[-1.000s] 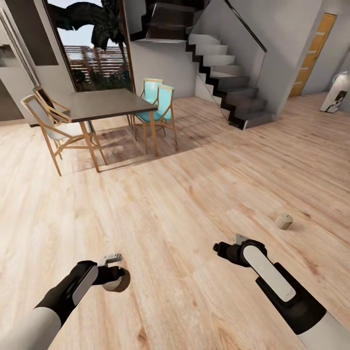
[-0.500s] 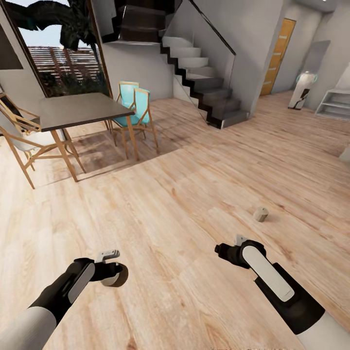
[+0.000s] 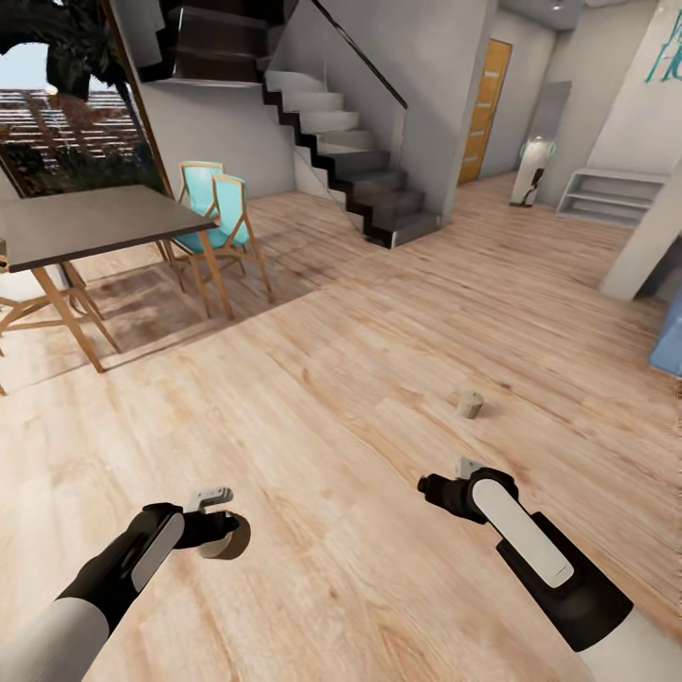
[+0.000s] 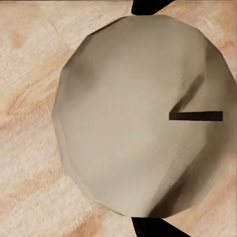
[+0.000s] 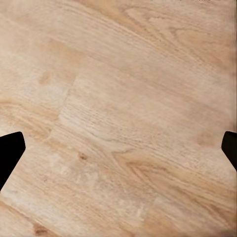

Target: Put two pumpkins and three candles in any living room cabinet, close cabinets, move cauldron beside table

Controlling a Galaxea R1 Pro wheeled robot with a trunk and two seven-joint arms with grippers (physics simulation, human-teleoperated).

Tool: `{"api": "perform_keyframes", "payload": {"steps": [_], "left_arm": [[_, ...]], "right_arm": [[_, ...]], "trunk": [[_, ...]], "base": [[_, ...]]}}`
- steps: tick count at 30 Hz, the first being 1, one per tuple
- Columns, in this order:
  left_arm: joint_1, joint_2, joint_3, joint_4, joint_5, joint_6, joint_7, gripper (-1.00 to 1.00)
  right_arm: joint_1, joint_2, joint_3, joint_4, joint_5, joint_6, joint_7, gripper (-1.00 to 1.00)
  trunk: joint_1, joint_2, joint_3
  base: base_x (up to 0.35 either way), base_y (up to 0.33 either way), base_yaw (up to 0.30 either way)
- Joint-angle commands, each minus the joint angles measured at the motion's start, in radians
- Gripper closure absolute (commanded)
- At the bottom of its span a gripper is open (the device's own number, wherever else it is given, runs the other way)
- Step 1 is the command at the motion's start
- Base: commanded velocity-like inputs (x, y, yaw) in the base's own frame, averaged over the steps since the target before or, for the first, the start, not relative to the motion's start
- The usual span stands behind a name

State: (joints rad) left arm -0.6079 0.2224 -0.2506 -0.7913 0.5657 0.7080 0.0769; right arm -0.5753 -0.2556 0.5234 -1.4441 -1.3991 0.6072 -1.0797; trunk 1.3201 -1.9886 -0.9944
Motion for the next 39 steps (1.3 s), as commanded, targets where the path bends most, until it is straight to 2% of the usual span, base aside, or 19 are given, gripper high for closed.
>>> {"api": "perform_keyframes", "payload": {"steps": [1,17,35,39], "left_arm": [[0.0,0.001,-0.003,-0.001,0.011,0.002,0.006,1.0],[0.0,0.002,-0.003,0.0,0.007,0.002,0.004,1.0],[0.0,0.002,-0.004,0.0,0.007,0.002,0.005,1.0],[0.0,0.002,-0.004,0.0,0.007,0.002,0.006,1.0]], "right_arm": [[-0.001,-0.001,0.002,-0.001,-0.004,0.006,-0.005,-1.0],[-0.001,-0.001,0.001,0.0,-0.012,0.005,0.003,-1.0],[-0.001,-0.001,0.001,0.001,-0.015,0.005,0.008,-1.0],[-0.001,-0.001,0.001,0.001,-0.015,0.005,0.009,-1.0]], "trunk": [[0.0,0.0,-0.001],[0.0,0.0,-0.001],[0.0,0.0,-0.001],[0.0,0.0,-0.001]], "base": [[0.189,0.0,-0.247],[0.311,0.0,-0.035],[0.325,0.0,-0.261],[0.325,0.0,-0.089]]}}
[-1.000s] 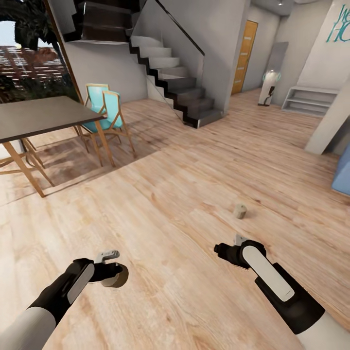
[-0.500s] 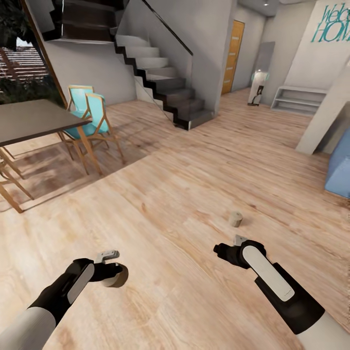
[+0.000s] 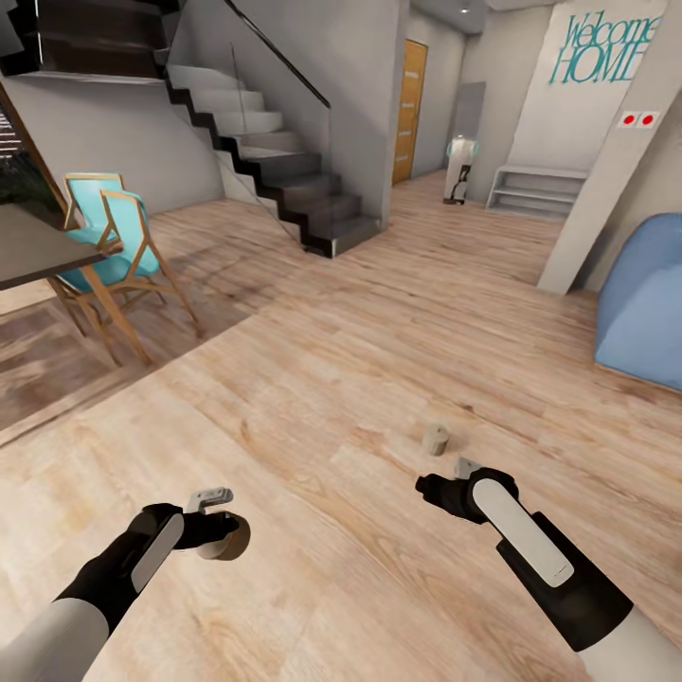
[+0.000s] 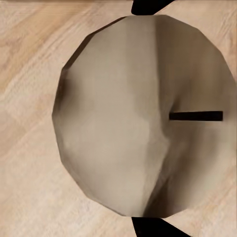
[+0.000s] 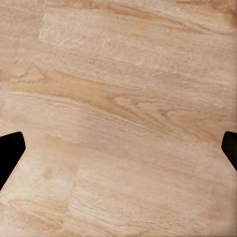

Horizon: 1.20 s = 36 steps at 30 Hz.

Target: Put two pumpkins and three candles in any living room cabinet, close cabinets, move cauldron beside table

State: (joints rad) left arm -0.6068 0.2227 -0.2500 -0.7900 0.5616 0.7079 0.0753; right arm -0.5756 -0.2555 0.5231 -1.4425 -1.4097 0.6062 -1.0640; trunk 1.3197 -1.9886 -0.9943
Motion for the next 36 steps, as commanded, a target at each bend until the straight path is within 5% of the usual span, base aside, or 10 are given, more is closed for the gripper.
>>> {"api": "perform_keyframes", "payload": {"steps": [1,36], "left_arm": [[-0.001,0.001,-0.004,-0.002,0.011,0.002,0.007,1.0],[-0.001,0.001,-0.005,-0.002,0.007,0.002,0.008,1.0]], "right_arm": [[-0.001,-0.001,0.001,-0.001,-0.004,0.006,-0.007,-1.0],[-0.001,-0.001,-0.003,-0.001,-0.005,0.004,-0.005,-1.0]], "trunk": [[0.0,0.0,-0.001],[0.0,0.0,-0.001]], "base": [[0.325,0.0,-0.023],[0.325,0.0,-0.001]]}}
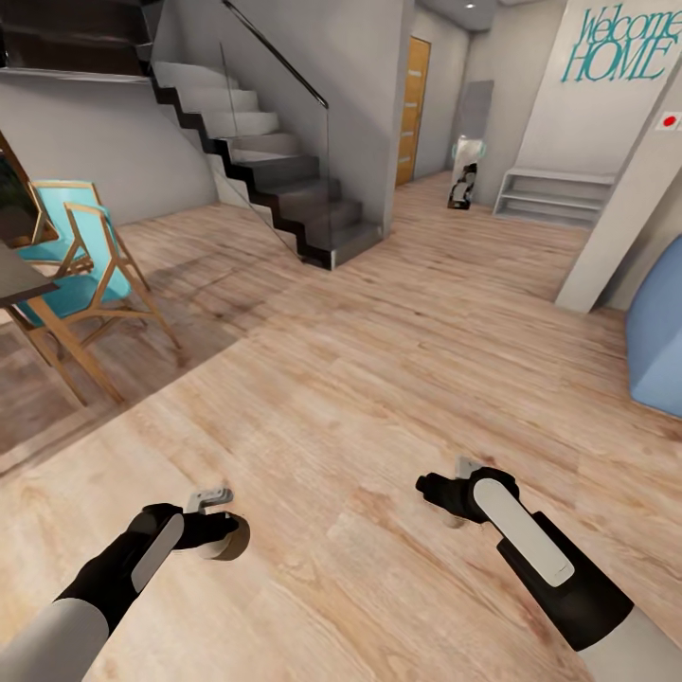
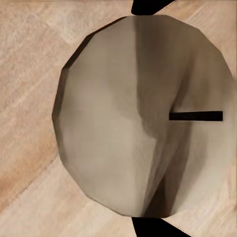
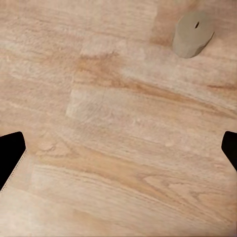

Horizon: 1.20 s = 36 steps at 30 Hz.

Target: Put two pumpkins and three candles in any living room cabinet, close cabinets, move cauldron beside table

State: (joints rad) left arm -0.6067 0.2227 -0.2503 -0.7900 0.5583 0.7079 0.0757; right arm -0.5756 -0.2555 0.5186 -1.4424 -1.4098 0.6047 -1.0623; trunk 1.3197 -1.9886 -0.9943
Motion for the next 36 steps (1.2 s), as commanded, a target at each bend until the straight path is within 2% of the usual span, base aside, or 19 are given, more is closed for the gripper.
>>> {"api": "perform_keyframes", "payload": {"steps": [1,8,11,22,26,30,36], "left_arm": [[-0.001,0.001,-0.004,-0.002,0.011,0.002,0.007,1.0],[-0.001,0.001,-0.005,-0.002,0.011,0.002,0.007,1.0],[-0.001,0.001,-0.004,-0.002,0.01,0.002,0.007,1.0],[-0.001,0.001,-0.004,-0.002,0.011,0.002,0.007,1.0],[-0.001,0.001,-0.004,-0.002,0.011,0.002,0.007,1.0],[-0.001,0.001,-0.004,-0.002,0.011,0.002,0.007,1.0],[-0.001,0.001,-0.004,-0.002,0.011,0.002,0.007,1.0]], "right_arm": [[-0.001,-0.001,0.001,-0.001,-0.005,0.006,-0.007,-1.0],[-0.001,-0.001,0.001,0.004,-0.005,0.006,-0.007,-1.0],[-0.001,-0.001,0.0,0.043,-0.005,0.006,-0.006,-1.0],[-0.001,-0.001,0.0,0.049,-0.005,0.006,-0.005,-1.0],[-0.001,-0.001,0.0,0.049,-0.005,0.005,0.005,-1.0],[-0.001,-0.001,0.0,0.05,-0.005,0.006,0.062,-1.0],[-0.001,-0.002,0.0,0.05,-0.005,0.006,0.083,-1.0]], "trunk": [[0.0,0.0,-0.001],[0.0,0.0,-0.001],[0.0,0.0,-0.001],[0.0,0.0,-0.001],[0.0,0.0,0.001],[0.0,0.0,0.003],[0.0,0.0,0.006]], "base": [[0.325,0.0,0.0],[0.325,-0.024,0.0],[0.325,-0.098,0.0],[0.325,-0.122,-0.003],[0.319,-0.103,-0.17],[0.295,-0.102,-0.246],[0.285,-0.093,-0.233]]}}
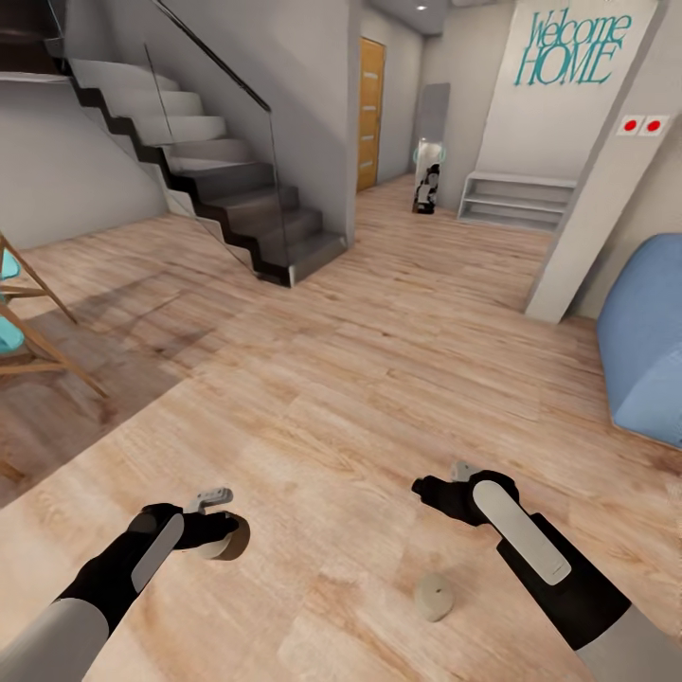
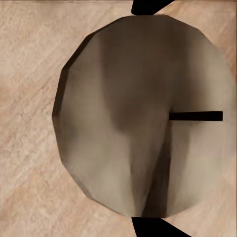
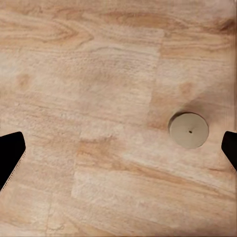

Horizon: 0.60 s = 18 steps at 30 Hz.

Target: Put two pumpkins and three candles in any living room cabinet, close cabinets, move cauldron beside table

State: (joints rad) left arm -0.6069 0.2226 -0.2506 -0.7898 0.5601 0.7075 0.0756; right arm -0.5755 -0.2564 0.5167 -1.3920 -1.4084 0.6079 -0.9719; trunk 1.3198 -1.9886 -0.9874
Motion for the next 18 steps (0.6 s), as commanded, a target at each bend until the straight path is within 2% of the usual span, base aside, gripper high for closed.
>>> {"api": "perform_keyframes", "payload": {"steps": [1,6,18], "left_arm": [[-0.001,0.001,-0.004,-0.002,0.009,0.003,0.007,1.0],[-0.001,0.001,-0.004,-0.002,0.01,0.003,0.007,1.0],[-0.001,0.001,-0.004,-0.002,0.01,0.003,0.007,1.0]], "right_arm": [[-0.001,-0.001,0.002,-0.001,-0.006,0.003,-0.006,-1.0],[-0.001,-0.001,0.002,-0.001,-0.006,0.003,-0.005,-1.0],[-0.001,-0.001,0.002,-0.001,-0.006,0.003,-0.004,-1.0]], "trunk": [[0.0,0.0,-0.001],[0.0,0.0,0.0],[0.0,0.0,0.0]], "base": [[0.283,-0.028,-0.074],[0.279,-0.009,-0.023],[0.163,-0.044,-0.001]]}}
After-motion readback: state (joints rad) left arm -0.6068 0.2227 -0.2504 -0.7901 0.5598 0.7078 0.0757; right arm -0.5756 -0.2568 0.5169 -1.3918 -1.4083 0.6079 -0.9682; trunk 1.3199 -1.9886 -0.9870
